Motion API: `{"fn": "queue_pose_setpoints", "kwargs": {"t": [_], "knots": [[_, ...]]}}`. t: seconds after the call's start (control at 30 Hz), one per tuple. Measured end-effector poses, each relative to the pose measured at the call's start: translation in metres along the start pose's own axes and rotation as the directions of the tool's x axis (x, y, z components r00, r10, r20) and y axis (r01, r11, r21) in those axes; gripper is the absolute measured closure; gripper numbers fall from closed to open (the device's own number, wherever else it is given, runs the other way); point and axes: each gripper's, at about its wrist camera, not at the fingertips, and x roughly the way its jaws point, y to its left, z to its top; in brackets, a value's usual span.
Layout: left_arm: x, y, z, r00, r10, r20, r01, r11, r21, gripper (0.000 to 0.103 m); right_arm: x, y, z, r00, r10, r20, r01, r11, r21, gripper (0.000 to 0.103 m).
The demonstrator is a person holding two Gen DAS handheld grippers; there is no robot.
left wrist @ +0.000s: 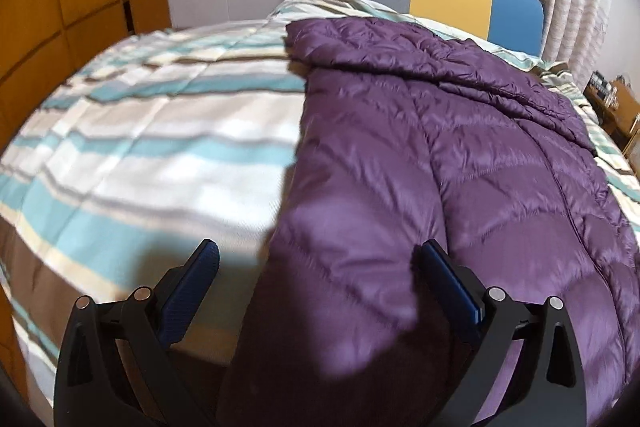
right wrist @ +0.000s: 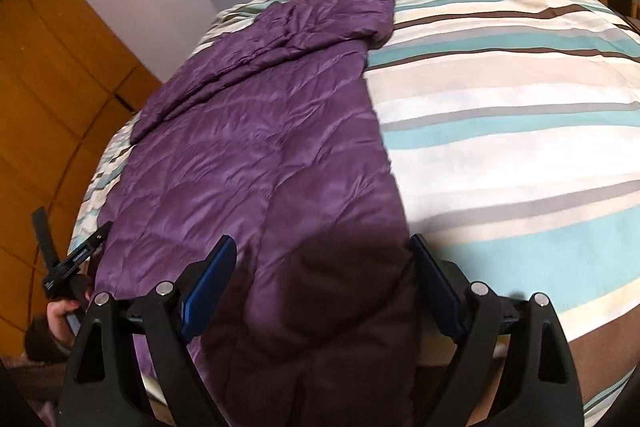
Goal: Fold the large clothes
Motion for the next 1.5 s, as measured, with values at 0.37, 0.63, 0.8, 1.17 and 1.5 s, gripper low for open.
{"fn": "queue_pose_setpoints", "kwargs": {"t": [0.37,0.63,0.8,1.17,1.5], "knots": [[-0.023,0.012,-0.022,0.996,-0.08,-0.025,0.08,0.997,0.001,0.003,-0.014,-0.002,-0.014,0.999,0.019,-0.033,-0.02,0.999,-0.036,0.023],[-0.034,-0.005,-0.039,0.978,-0.203,-0.053,0.206,0.977,0.059,0.044,-0.015,0.005,-0.028,0.998,0.045,-0.048,-0.049,0.995,-0.088,0.055],[-0.043,-0.017,-0.038,0.964,-0.26,-0.06,0.265,0.96,0.087,0.084,-0.016,0.007,-0.025,0.989,0.138,-0.048,-0.141,0.987,-0.072,0.083],[-0.088,-0.014,-0.02,0.939,-0.336,0.072,0.33,0.941,0.08,0.095,-0.055,0.02,-0.01,0.965,0.257,0.06,-0.245,0.957,-0.154,0.093],[-0.113,-0.006,0.006,0.89,-0.433,0.142,0.435,0.9,0.017,0.095,-0.068,0.022,0.006,0.904,0.413,0.11,-0.399,0.908,-0.124,0.093]]}}
